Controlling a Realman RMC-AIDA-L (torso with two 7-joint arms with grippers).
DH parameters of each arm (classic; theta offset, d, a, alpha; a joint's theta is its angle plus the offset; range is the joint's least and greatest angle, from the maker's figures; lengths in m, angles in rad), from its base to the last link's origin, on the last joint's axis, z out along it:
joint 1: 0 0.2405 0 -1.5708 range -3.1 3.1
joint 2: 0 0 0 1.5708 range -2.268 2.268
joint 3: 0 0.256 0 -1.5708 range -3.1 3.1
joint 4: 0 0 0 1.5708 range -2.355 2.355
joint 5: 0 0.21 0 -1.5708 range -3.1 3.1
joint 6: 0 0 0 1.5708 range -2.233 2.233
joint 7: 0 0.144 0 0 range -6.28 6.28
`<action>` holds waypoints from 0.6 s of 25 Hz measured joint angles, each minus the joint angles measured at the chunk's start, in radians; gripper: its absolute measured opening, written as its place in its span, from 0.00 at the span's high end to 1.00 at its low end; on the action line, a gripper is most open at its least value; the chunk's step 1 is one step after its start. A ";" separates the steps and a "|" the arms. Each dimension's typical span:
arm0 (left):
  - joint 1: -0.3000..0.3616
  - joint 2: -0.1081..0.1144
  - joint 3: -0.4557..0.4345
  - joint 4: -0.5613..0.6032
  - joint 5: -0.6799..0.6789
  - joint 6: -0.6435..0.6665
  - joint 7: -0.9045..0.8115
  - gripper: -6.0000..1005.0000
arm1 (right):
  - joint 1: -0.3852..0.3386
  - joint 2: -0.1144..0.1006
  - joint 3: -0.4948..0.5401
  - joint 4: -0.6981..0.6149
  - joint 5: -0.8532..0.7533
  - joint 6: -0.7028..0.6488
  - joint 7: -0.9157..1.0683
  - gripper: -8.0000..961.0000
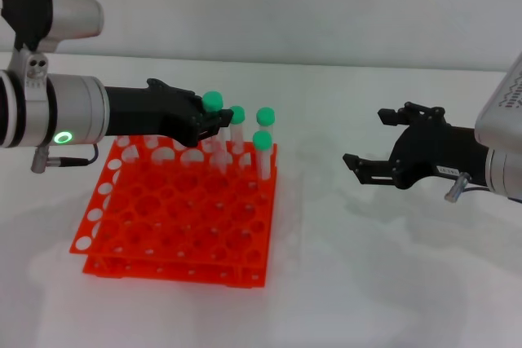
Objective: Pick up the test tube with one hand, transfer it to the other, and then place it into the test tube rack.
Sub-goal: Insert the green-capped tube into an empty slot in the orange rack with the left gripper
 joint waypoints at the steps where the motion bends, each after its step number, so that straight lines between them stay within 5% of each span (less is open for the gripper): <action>1: -0.002 0.000 0.000 -0.003 0.000 0.000 0.001 0.70 | 0.000 0.000 0.000 0.002 0.000 0.000 0.000 0.10; 15: -0.024 0.000 0.014 -0.007 0.004 0.007 0.001 0.69 | 0.000 0.000 0.000 0.008 0.000 0.000 0.000 0.10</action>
